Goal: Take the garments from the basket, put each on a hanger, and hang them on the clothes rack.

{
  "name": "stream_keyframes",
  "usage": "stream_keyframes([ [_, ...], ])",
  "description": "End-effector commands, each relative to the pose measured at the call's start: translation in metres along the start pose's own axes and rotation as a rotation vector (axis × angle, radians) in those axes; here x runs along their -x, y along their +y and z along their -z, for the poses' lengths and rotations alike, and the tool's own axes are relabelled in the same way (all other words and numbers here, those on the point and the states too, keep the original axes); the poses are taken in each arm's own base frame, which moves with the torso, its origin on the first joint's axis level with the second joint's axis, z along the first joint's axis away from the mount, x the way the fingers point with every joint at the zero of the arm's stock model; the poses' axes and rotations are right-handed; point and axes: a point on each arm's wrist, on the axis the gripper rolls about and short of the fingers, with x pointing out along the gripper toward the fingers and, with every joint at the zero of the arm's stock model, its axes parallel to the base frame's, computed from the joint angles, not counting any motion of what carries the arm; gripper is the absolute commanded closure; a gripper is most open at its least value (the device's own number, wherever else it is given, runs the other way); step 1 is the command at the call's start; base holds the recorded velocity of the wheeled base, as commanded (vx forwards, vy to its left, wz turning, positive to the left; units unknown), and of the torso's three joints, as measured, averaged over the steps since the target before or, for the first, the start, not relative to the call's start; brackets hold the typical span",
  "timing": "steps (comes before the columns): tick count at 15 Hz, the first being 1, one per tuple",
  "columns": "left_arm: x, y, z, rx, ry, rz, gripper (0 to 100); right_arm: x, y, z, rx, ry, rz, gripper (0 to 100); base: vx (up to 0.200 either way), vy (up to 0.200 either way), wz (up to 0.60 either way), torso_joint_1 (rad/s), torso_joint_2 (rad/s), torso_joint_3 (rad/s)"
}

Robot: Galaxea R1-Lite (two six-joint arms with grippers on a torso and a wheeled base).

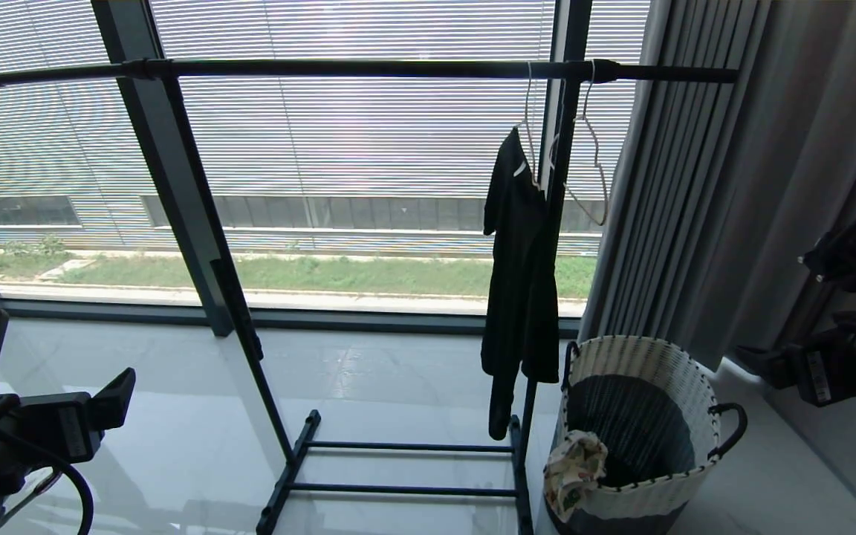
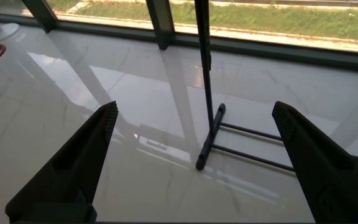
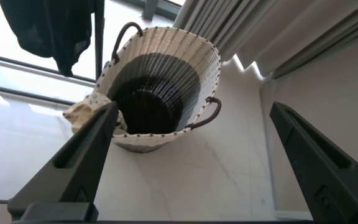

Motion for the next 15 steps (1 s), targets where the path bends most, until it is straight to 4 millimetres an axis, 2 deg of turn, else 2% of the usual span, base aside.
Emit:
stream_keyframes([
  [1, 0.0, 0.0, 0.0, -0.004, 0.0, 0.0, 0, 0.001, 0.0, 0.001, 0.0, -0.001, 0.001, 0, 0.0, 0.0, 0.0, -0.188, 0.47, 0.286],
  [8, 0.0, 0.0, 0.0, -0.005, 0.0, 0.001, 0, 0.001, 0.0, 0.004, -0.004, -0.016, 0.001, 0, 0.0, 0.0, 0.0, -0.149, 0.44, 0.283],
  [14, 0.0, 0.0, 0.0, -0.006, 0.001, 0.0, 0, -0.004, 0.003, 0.016, 0.02, -0.029, 0.003, 0, 0.0, 0.0, 0.0, -0.015, 0.05, 0.04],
  [15, 0.0, 0.0, 0.001, -0.006, 0.003, 0.0, 0, -0.003, 0.003, 0.016, 0.019, -0.03, 0.003, 0, 0.0, 0.2, 0.0, 0.007, 0.01, 0.002],
])
